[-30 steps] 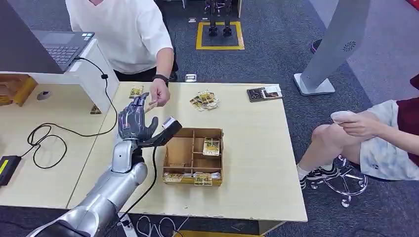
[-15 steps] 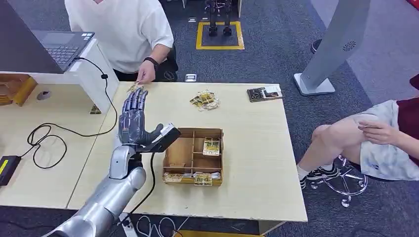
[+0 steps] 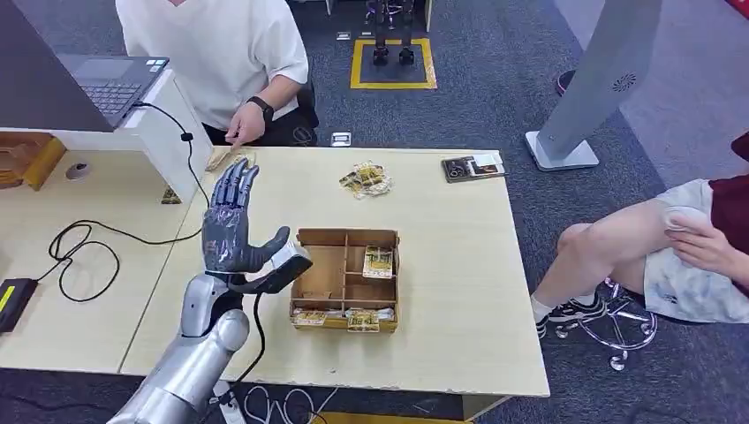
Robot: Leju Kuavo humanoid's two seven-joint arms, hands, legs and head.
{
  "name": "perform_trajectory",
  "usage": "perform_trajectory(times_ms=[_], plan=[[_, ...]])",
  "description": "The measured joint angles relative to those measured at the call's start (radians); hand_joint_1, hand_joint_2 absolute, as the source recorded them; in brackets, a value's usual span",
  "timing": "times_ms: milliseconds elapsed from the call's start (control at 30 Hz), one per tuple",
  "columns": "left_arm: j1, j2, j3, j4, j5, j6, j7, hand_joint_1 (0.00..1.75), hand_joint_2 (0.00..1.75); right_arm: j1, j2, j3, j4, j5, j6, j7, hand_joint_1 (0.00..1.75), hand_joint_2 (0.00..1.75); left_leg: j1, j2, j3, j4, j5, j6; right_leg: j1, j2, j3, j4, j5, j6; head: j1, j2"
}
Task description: Pass the card to the sensor for recognition and then transmit it.
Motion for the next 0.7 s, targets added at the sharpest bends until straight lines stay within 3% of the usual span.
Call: perform_trajectory(times_ms=[300, 567, 700], plan=[[0.071, 0.013, 0.002, -0.091, -0.036, 0.0, -0.079, 0.0, 1.75, 0.001, 0.0, 0.0, 0.0, -0.002, 0.001, -0.005, 0.0, 1.75, 0.0, 0.0, 0.0, 0.0, 0.0, 0.0, 0.0, 0.0, 0.0, 0.0, 0.0, 0.0, 0.0, 0.0], [0.158, 0.027, 0.004, -0.214, -0.025, 0.0, -0.219, 0.0, 1.75, 0.003, 0.0, 0.0, 0.0, -0.014, 0.002, -0.011, 0.0, 1.75, 0.0, 0.0, 0.0, 0.0, 0.0, 0.0, 0.0, 0.0, 0.0, 0.0, 0.0, 0.0, 0.0, 0.0], [0.185, 0.034, 0.004, -0.253, -0.019, 0.0, -0.243, 0.0, 1.75, 0.003, 0.0, 0.0, 0.0, -0.014, 0.002, -0.012, 0.0, 1.75, 0.0, 0.0, 0.0, 0.0, 0.0, 0.0, 0.0, 0.0, 0.0, 0.0, 0.0, 0.0, 0.0, 0.0]])
